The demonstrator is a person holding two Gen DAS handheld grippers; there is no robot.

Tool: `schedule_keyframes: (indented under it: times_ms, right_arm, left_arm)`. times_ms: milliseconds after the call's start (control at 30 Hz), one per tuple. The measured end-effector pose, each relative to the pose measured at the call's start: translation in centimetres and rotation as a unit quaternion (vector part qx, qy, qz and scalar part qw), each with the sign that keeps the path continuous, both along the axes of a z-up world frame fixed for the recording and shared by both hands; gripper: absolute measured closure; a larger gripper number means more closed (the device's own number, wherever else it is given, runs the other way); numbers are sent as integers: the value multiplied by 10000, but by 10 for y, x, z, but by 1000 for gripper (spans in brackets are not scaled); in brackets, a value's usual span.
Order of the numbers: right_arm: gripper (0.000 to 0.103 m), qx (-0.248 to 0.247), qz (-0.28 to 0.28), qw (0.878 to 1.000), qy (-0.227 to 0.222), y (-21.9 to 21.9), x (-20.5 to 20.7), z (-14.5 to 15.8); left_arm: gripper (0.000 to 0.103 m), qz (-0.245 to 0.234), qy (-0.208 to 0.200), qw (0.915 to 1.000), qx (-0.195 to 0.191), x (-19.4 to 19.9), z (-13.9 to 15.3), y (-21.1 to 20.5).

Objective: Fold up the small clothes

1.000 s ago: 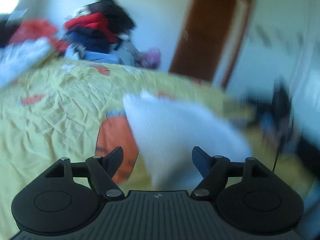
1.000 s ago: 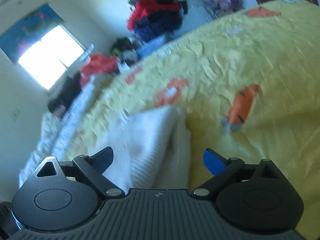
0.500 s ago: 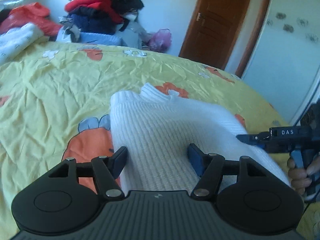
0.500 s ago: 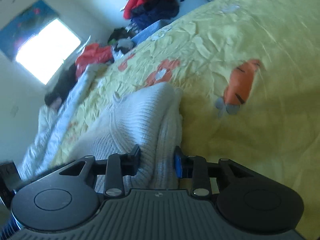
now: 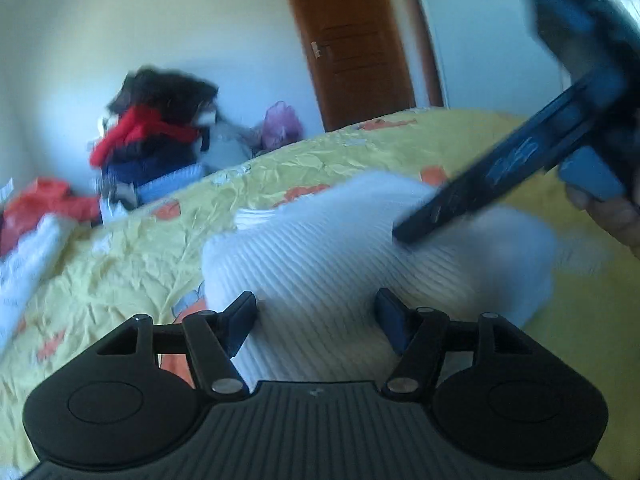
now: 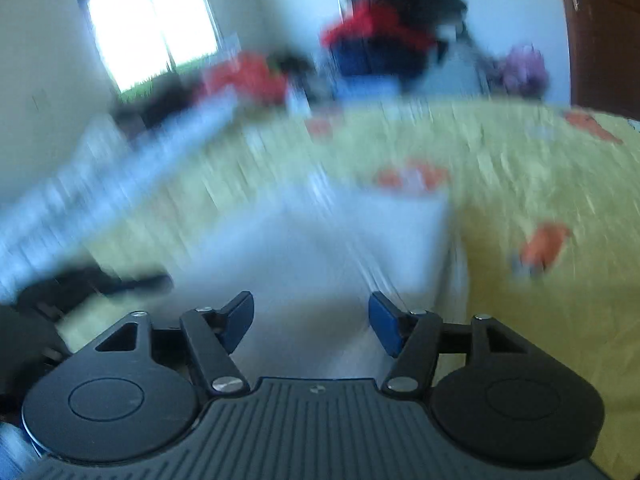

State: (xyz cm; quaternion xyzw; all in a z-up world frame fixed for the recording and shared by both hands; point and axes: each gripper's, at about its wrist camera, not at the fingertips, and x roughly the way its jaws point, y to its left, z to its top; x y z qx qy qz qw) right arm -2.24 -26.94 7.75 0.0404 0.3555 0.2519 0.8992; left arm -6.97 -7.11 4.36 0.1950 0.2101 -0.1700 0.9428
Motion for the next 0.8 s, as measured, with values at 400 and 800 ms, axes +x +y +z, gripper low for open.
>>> schedule_keyframes:
  times_ms: [400,800]
  right_arm:
    - [29,341,-48,9994,66,5,-34,-6]
    - [39,454,-28,9987,239,2,-51,-13]
  left_arm:
    - [34,283,292,9991,-148,-35,1,1]
    - [33,688,446,9961,-319,-49,-3,3]
